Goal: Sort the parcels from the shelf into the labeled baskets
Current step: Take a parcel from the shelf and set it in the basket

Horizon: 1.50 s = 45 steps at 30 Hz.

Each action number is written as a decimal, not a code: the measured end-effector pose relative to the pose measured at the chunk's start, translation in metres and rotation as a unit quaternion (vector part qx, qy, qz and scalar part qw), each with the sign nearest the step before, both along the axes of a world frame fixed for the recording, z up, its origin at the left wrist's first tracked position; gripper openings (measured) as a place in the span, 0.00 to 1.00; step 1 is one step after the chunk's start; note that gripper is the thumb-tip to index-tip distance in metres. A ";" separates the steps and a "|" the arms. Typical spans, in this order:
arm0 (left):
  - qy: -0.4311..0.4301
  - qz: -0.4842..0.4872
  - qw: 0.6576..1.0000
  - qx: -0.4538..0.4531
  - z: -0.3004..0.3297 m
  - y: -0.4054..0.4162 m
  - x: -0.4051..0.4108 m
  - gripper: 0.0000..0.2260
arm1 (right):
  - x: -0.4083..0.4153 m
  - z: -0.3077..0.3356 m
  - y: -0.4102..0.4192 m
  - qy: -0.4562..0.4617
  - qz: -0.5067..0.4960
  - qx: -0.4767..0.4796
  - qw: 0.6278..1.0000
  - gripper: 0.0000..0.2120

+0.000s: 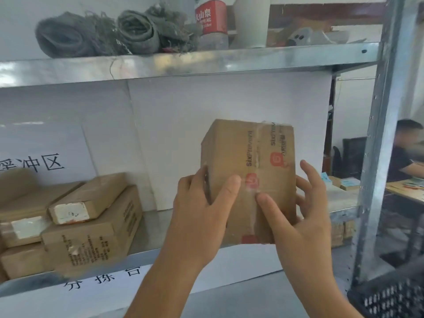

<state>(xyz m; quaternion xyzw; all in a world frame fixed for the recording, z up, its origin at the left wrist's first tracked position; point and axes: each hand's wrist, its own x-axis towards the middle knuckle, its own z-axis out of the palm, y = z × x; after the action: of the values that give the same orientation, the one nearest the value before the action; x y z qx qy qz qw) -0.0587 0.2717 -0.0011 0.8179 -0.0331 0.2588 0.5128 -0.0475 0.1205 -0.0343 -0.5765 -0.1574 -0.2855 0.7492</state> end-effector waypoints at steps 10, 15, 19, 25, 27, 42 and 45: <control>-0.012 -0.104 0.973 -0.207 -0.021 -0.035 0.001 0.30 | -0.013 -0.031 -0.013 -0.170 -0.239 -0.268 0.918 0.25; 0.032 -0.124 0.954 -0.272 -0.032 -0.034 0.006 0.43 | -0.015 -0.039 -0.011 -0.225 -0.276 -0.369 0.859 0.29; 0.077 -0.145 0.932 -0.322 -0.038 -0.030 0.007 0.38 | -0.018 -0.043 -0.010 -0.271 -0.305 -0.421 0.810 0.28; 0.112 -0.235 0.897 -0.358 -0.047 -0.020 0.007 0.41 | -0.027 -0.035 -0.009 -0.337 -0.328 -0.474 0.744 0.19; 0.113 -0.232 0.891 -0.374 -0.048 -0.020 0.009 0.44 | -0.030 -0.029 -0.019 -0.352 -0.311 -0.486 0.737 0.16; 0.098 -0.276 0.904 -0.311 -0.044 -0.101 0.020 0.31 | -0.059 0.012 -0.143 0.058 -0.282 -0.400 0.870 0.33; 0.090 -0.268 0.917 -0.282 -0.045 -0.144 0.014 0.26 | -0.068 0.002 -0.174 0.073 -0.291 -0.358 0.884 0.33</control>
<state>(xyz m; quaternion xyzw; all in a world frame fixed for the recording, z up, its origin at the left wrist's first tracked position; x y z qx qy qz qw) -0.0446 0.1282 -0.0465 0.6196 -0.1308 0.0358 0.7732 -0.1151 -0.0539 -0.0325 -0.8447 -0.0196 -0.3720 0.3844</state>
